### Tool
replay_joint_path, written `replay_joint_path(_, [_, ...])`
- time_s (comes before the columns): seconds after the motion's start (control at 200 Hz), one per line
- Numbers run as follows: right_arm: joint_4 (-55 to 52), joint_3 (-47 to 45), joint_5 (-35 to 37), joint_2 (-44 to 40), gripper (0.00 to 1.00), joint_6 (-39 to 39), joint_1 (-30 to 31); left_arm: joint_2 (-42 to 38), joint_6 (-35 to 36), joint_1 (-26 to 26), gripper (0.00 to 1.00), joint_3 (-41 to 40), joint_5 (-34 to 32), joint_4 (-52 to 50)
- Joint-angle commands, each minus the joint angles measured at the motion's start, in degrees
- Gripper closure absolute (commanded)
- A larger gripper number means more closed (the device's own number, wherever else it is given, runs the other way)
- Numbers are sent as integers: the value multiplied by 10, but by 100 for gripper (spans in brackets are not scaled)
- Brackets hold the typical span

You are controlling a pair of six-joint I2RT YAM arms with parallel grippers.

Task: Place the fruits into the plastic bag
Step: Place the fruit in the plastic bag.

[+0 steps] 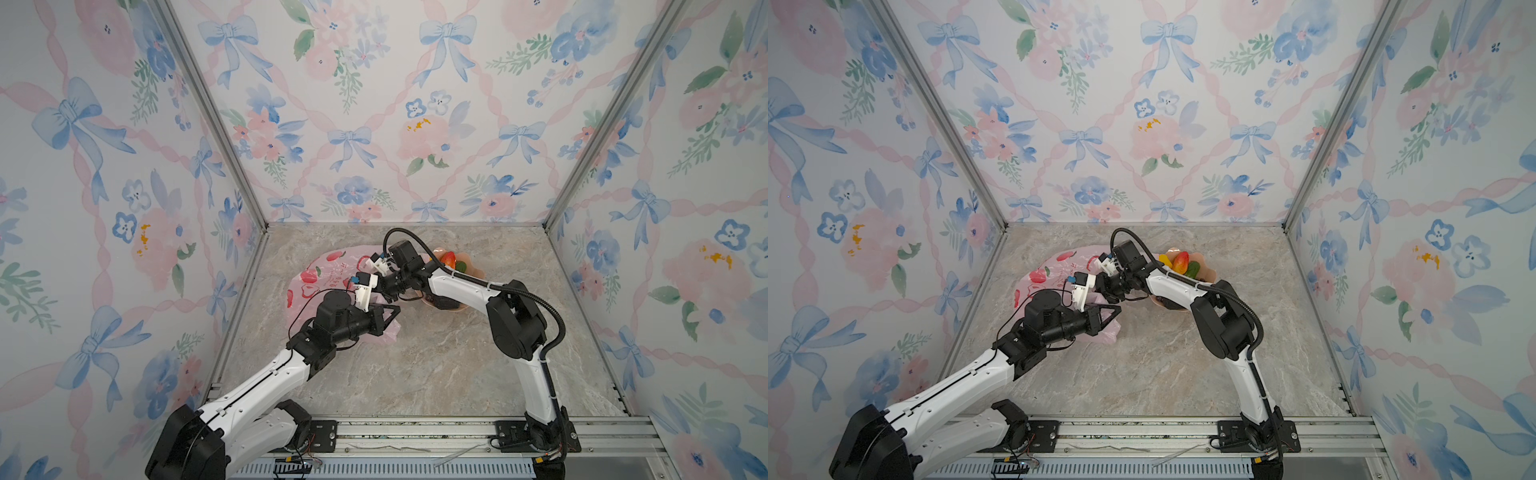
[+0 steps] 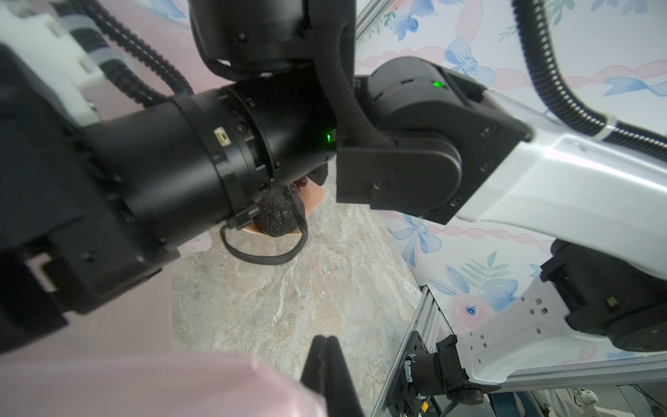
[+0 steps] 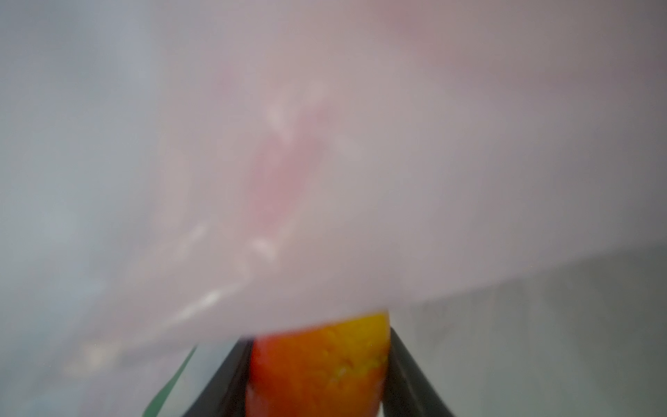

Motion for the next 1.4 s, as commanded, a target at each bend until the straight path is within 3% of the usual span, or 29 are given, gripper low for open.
replay_joint_path(0.0, [78, 0, 37, 30, 58, 88, 10, 4, 16, -4, 100, -3, 15, 25])
replay_joint_path(0.275, [115, -7, 109, 55, 55, 135, 33, 0, 20, -4, 100, -11, 11, 27])
replay_joint_path(0.605, [108, 6, 126, 67, 28, 124, 31, -11, 21, -4, 100, -21, 7, 29])
replay_joint_path(0.755, [84, 3, 137, 53, 21, 98, 25, -18, 19, -3, 100, -27, 4, 29])
replay_joint_path(1.395, [-56, -7, 207, -35, 19, -34, 12, -49, 0, 21, 100, -53, -16, 24])
